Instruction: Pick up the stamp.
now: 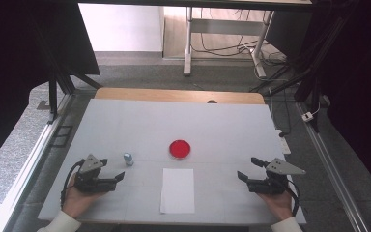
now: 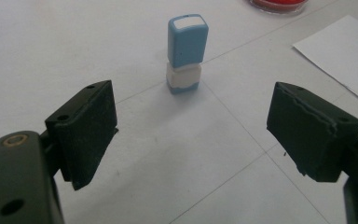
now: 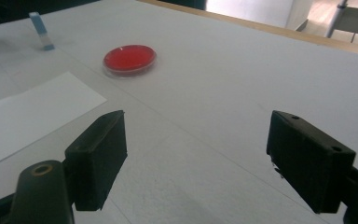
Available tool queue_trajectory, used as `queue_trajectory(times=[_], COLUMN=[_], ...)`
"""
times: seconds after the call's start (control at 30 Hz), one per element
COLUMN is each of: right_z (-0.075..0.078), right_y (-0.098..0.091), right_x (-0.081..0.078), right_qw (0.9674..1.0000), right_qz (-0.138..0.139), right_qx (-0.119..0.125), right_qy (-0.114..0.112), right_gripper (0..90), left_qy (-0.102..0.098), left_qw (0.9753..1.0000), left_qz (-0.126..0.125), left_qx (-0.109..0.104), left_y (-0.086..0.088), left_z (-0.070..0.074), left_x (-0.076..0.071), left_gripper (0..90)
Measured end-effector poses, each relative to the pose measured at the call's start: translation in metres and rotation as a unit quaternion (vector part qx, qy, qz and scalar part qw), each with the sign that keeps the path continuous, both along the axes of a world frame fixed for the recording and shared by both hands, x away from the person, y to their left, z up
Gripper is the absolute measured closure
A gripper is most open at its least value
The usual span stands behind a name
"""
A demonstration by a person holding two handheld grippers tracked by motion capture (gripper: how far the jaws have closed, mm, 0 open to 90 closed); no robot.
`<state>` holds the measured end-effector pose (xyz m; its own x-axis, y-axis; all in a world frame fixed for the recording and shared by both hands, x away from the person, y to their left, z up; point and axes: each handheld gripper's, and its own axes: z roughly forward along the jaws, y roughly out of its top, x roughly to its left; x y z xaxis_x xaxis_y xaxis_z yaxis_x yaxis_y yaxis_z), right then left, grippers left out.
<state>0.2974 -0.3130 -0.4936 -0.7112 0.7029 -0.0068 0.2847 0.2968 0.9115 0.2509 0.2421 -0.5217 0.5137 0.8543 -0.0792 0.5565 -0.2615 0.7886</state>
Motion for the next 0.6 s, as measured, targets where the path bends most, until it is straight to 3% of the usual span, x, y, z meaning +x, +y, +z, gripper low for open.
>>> queue_trajectory(times=[0.3,0.6], right_z=[0.0006,0.0007], right_y=[0.0013,-0.0005], right_x=[-0.0057,-0.0029], right_qw=[0.9999,1.0], right_qz=[-0.002,-0.001], right_qx=[-0.011,-0.007], right_qy=[0.001,-0.001], right_gripper=[20.7,20.7], left_qy=[-0.005,-0.012], left_qw=[0.9999,0.9999], left_qz=[-0.008,0.0], left_qx=[-0.006,0.01], left_y=[-0.0012,-0.0014], left_z=[0.0008,0.003], left_x=[0.0,-0.0026], left_gripper=[16.5,16.5])
